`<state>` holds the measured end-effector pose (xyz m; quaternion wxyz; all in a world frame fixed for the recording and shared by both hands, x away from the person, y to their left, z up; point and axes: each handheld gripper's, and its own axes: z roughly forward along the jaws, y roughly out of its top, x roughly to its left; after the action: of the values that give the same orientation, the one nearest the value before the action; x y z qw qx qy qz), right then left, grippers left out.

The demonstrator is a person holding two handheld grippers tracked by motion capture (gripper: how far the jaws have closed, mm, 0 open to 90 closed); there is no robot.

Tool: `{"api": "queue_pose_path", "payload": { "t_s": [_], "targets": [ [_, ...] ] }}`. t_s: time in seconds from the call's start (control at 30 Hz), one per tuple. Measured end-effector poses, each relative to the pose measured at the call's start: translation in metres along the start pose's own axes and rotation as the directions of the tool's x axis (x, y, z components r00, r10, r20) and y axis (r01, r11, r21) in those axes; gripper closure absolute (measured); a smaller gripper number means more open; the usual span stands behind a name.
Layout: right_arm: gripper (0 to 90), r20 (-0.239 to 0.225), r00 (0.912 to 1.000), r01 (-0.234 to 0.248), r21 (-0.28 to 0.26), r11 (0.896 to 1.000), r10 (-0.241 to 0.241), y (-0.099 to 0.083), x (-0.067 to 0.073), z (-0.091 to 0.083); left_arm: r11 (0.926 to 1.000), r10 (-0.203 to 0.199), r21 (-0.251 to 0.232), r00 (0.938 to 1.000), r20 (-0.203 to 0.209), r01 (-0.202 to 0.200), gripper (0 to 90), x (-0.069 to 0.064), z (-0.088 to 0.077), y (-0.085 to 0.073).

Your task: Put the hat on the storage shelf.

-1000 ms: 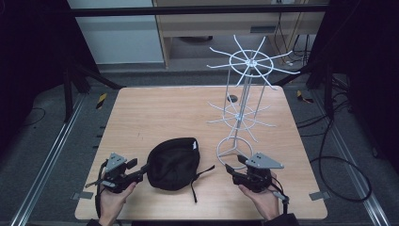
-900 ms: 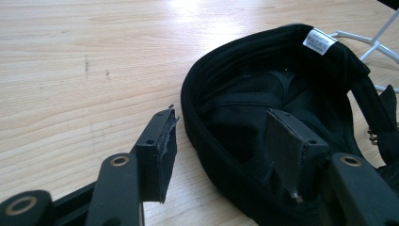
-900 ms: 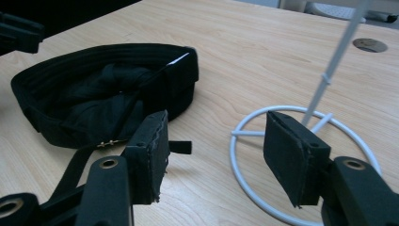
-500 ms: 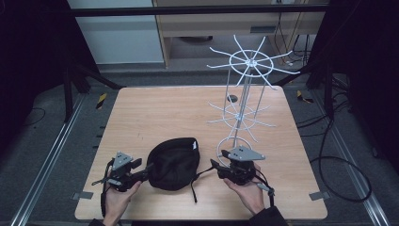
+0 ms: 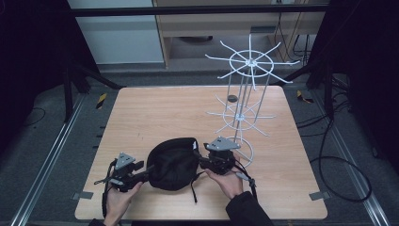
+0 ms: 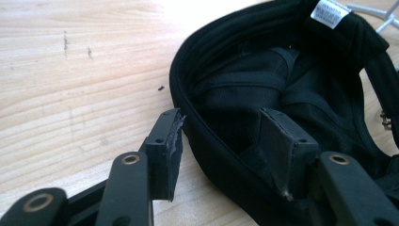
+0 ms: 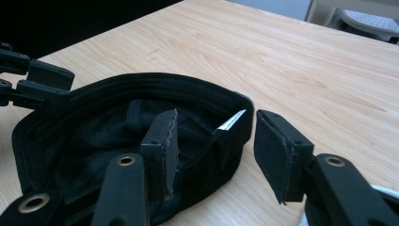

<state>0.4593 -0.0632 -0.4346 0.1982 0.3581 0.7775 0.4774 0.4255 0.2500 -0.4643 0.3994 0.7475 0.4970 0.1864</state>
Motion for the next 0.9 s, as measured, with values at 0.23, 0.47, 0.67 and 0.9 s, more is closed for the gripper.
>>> {"api": "queue_pose_path", "payload": {
  "t_s": [0.23,0.47,0.67,0.9],
  "targets": [
    [49.7,0.012,0.9999,0.007,-0.005,1.000,-0.007,-0.003,0.005,0.007,0.9998,-0.013,0.013,0.9999,0.006,0.013,53.4,0.002,0.000,-0.002],
    [50.2,0.027,0.9996,-0.004,0.016,1.000,0.004,-0.008,0.011,0.023,0.9993,-0.019,0.033,0.9996,0.019,0.018,59.7,0.001,0.002,-0.003],
    [51.9,0.047,0.9987,-0.019,0.066,0.998,0.016,-0.012,0.012,0.038,0.9982,-0.020,0.056,0.9997,0.011,0.020,63.0,0.000,0.004,-0.003],
    [53.3,0.073,0.9970,-0.036,0.130,0.991,0.026,-0.019,0.009,0.051,0.9951,-0.028,0.095,0.9996,0.002,0.028,63.2,0.000,0.007,-0.006]
  ]
}}
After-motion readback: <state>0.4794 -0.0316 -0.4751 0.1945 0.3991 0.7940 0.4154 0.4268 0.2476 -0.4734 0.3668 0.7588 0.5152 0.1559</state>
